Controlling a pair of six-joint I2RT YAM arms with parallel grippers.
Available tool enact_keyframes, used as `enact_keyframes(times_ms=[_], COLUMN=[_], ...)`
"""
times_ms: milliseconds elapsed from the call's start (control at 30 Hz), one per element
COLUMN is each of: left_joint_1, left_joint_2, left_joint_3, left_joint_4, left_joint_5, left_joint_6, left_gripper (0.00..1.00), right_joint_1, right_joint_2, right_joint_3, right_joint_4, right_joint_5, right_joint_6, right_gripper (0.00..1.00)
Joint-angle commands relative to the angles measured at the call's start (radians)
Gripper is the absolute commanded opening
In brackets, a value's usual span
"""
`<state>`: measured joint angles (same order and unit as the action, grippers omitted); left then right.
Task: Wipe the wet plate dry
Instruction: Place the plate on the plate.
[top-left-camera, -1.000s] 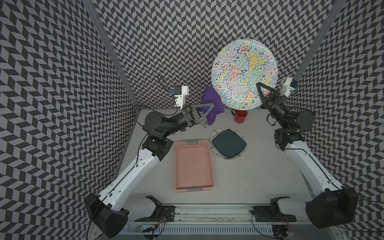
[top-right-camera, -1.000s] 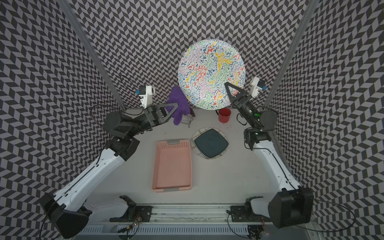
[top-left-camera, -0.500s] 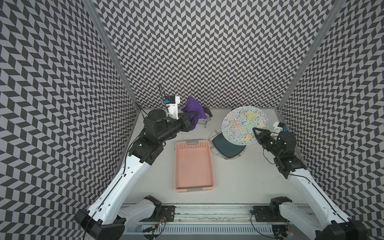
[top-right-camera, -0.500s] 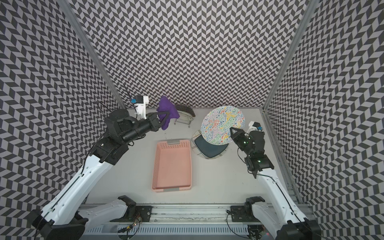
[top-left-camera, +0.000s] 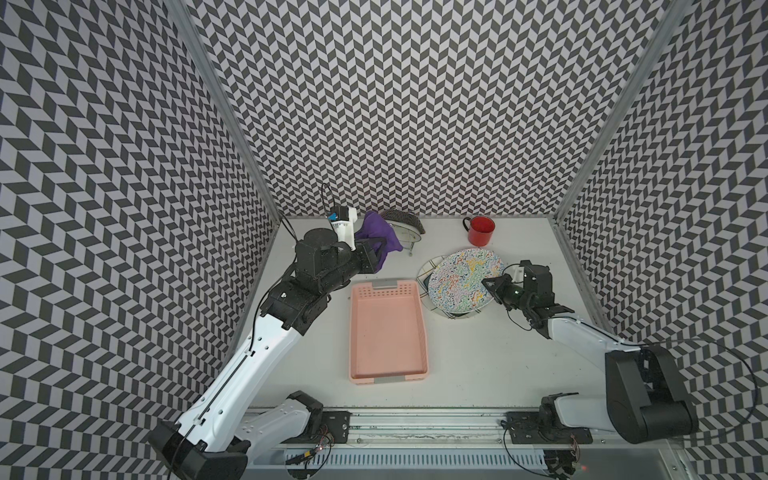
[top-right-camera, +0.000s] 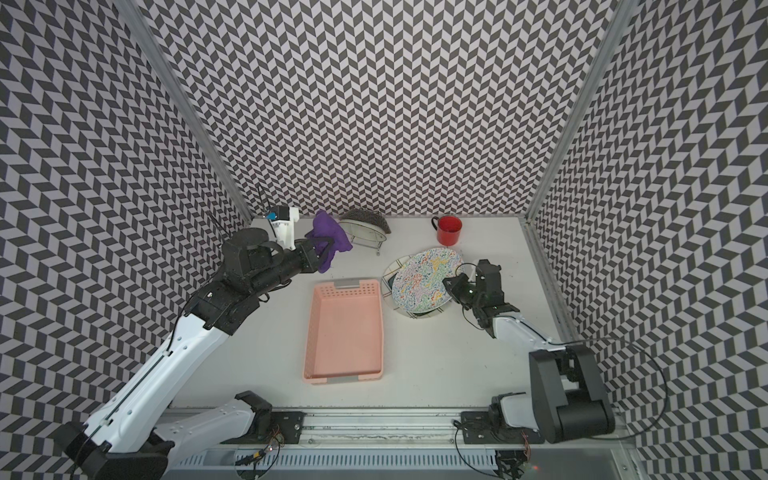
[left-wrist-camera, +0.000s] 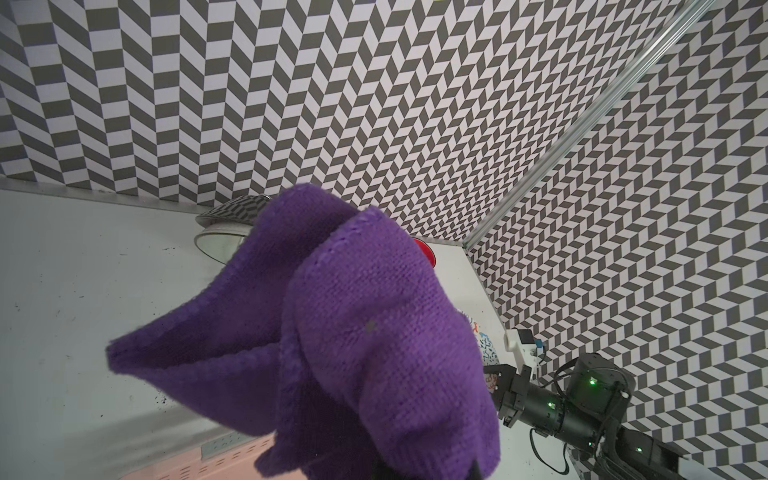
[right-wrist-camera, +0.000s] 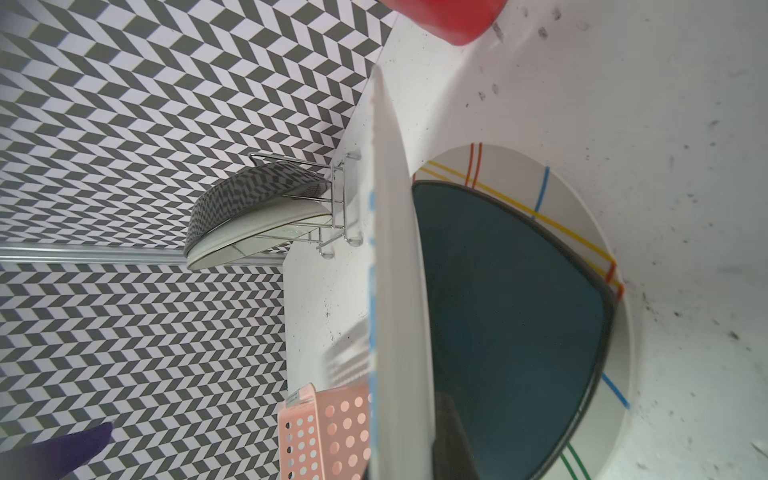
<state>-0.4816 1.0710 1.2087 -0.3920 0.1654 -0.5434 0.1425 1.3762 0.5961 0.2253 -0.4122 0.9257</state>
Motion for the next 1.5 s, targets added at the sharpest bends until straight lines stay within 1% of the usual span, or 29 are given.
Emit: enact_keyframes(times_ms=[0,67,300,400,467,733,800,900,967,1100,1167,1200,1233,1333,1400,1467], left_joint_1=[0.009,0.009,0.012,0.013,0.013,0.014,0.016,0.016,0.016,0.006,-0.027,-0.054,-0.082,-0.187,-0.285,-0.397], left_joint_2=[-0.021,-0.022,-0.019,-0.013,-0.007,-0.005,-0.006,-0.006,-0.007,-0.009,-0.009,-0.005,-0.001,0.021,0.047,0.082], left_joint_3=[-0.009,-0.012,-0.022,-0.029,-0.028,-0.033,-0.034,-0.032,-0.03,-0.038,-0.049,-0.052,-0.057,-0.075,-0.088,-0.1], left_joint_4=[0.012,0.013,0.015,0.027,0.032,0.032,0.034,0.033,0.032,0.048,0.059,0.06,0.058,0.062,0.063,0.047], left_joint_5=[-0.01,-0.01,-0.005,0.003,0.013,0.012,0.01,0.006,0.011,0.064,0.082,0.076,0.07,0.069,0.071,0.015], left_joint_6=[0.002,0.004,0.005,0.001,-0.001,0.0,0.002,0.009,0.025,0.08,0.121,0.13,0.164,0.247,0.339,0.435], left_gripper=[0.0,0.0,0.0,0.0,0.0,0.0,0.0,0.0,0.0,0.0,0.0,0.0,0.0,0.0,0.0,0.0], right_joint_1=[0.015,0.017,0.016,0.016,0.016,0.017,0.016,0.017,0.015,0.002,-0.013,-0.021,-0.027,-0.039,-0.041,-0.041], right_joint_2=[0.045,0.075,0.142,0.161,0.172,0.169,0.161,0.145,0.13,0.064,0.003,-0.024,-0.053,-0.111,-0.141,-0.164], right_joint_3=[0.01,-0.001,-0.055,-0.054,-0.051,-0.045,-0.04,-0.021,-0.004,0.038,0.053,0.064,0.08,0.133,0.166,0.185], right_joint_4=[0.121,0.111,0.08,0.047,0.024,-0.025,-0.047,-0.092,-0.129,-0.226,-0.248,-0.262,-0.275,-0.297,-0.298,-0.277], right_joint_5=[-0.043,-0.04,-0.023,-0.015,-0.005,0.028,0.043,0.062,0.083,0.171,0.211,0.23,0.253,0.283,0.285,0.276], right_joint_6=[-0.015,-0.029,-0.109,-0.143,-0.163,-0.208,-0.223,-0.26,-0.29,-0.331,-0.328,-0.317,-0.312,-0.329,-0.34,-0.345], right_gripper=[0.0,0.0,0.11,0.22,0.28,0.43,0.49,0.63,0.7,0.82,0.87,0.91,0.93,0.94,0.94,0.93])
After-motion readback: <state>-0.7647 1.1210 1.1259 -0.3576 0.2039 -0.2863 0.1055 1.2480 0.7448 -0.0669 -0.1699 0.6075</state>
